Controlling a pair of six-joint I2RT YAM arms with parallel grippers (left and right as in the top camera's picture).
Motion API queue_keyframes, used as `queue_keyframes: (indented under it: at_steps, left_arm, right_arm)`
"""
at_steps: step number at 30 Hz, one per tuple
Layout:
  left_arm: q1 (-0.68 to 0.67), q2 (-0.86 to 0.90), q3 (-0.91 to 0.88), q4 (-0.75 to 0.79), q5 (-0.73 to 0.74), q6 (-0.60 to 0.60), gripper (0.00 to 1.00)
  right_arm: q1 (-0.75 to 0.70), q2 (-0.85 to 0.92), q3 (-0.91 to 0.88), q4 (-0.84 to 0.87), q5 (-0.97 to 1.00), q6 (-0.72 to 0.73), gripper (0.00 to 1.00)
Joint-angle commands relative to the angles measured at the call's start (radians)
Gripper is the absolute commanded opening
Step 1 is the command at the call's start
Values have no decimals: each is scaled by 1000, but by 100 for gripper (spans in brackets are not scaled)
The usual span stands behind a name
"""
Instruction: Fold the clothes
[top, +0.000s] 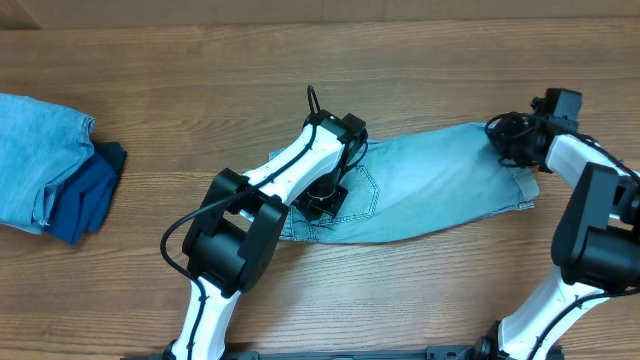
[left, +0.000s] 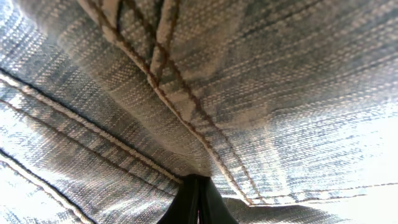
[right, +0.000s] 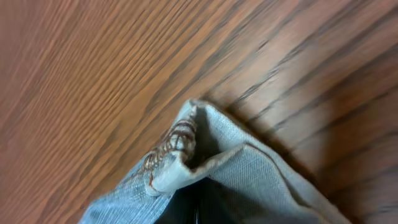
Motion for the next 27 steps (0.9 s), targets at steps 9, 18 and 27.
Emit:
queue_keyframes:
  at_steps: [9, 18, 27]
  left_arm:
    - [6, -13, -23, 32, -104, 5, 6]
    - [111, -243, 37, 437, -159, 63, 33]
    - [182, -9, 29, 455, 10, 196, 4]
  right_arm:
    - [-122, -109, 48, -174, 92, -47, 4]
    - [72, -261, 46, -426, 18, -94, 4]
    - [214, -240, -54, -650, 86, -128, 4]
